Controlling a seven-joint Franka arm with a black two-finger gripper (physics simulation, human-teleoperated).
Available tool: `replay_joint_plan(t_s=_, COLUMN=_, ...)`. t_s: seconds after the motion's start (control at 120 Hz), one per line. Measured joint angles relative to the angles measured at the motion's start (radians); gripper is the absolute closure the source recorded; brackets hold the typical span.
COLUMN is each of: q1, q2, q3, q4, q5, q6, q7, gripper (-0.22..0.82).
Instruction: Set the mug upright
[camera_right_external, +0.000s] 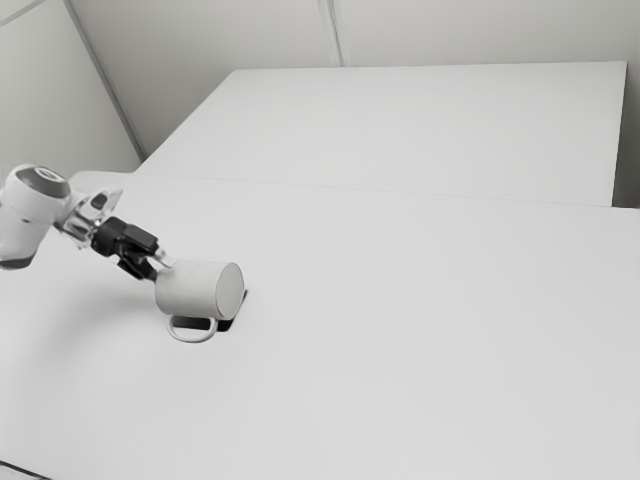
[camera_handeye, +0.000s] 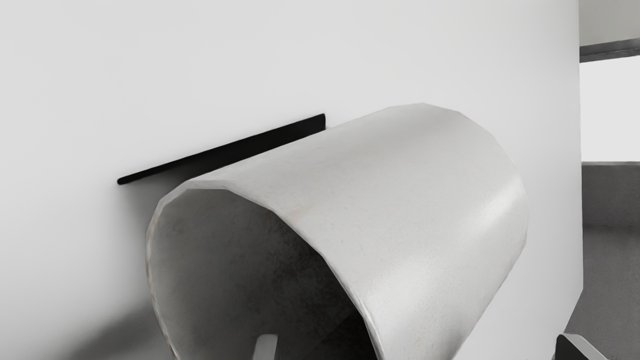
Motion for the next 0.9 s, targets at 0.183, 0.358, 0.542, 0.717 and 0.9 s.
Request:
replay_joint_plan(t_s=0.183, q1=0.001, q2=0.025, q3=-0.003, q4=-0.002, q5=-0.050, q6=-0.058, q7=0.015, gripper=0.20)
replay_joint_plan(t_s=0.358, q1=-0.001, q2=0.036, q3=-0.004, q4=-0.001, q5=-0.062, q6=-0.090, q7=0.020, gripper=0.52)
replay_joint_plan(t_s=0.542, q1=-0.007, q2=0.029, q3=-0.008, q4=0.000, q5=-0.064, q6=-0.118, q7=0.024, gripper=0.65)
replay_joint_plan(t_s=0.717, q1=-0.009, q2=0.023, q3=-0.018, q4=0.001, q5=-0.064, q6=-0.131, q7=0.029, gripper=0.70)
replay_joint_plan(t_s=0.9, q1=-0.045, q2=-0.029, q3=-0.014, q4=-0.002, q5=-0.049, q6=-0.127, q7=0.031, gripper=0.76)
